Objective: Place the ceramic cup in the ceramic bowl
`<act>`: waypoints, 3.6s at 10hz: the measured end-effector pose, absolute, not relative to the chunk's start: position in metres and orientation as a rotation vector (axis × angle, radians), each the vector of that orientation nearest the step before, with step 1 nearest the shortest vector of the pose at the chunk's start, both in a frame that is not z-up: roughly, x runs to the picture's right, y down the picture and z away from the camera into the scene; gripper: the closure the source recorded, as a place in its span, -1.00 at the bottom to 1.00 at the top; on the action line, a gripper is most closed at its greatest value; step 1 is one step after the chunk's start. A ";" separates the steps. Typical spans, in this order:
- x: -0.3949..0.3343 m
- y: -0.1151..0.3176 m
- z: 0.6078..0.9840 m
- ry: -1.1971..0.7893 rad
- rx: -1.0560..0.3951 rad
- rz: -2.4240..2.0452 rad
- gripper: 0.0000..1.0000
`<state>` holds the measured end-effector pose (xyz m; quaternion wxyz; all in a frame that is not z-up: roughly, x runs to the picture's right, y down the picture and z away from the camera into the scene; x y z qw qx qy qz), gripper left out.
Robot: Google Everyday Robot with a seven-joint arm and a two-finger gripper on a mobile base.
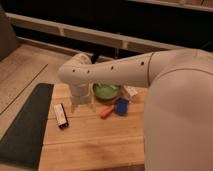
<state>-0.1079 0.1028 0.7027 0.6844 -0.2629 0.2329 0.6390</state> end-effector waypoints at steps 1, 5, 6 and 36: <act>-0.105 0.099 0.704 0.524 -0.566 1.419 -0.30; -0.080 0.074 0.708 0.523 -0.477 1.409 -0.30; -0.075 0.068 0.709 0.519 -0.466 1.421 -0.30; -0.082 -0.090 0.870 0.316 -0.351 1.411 -0.30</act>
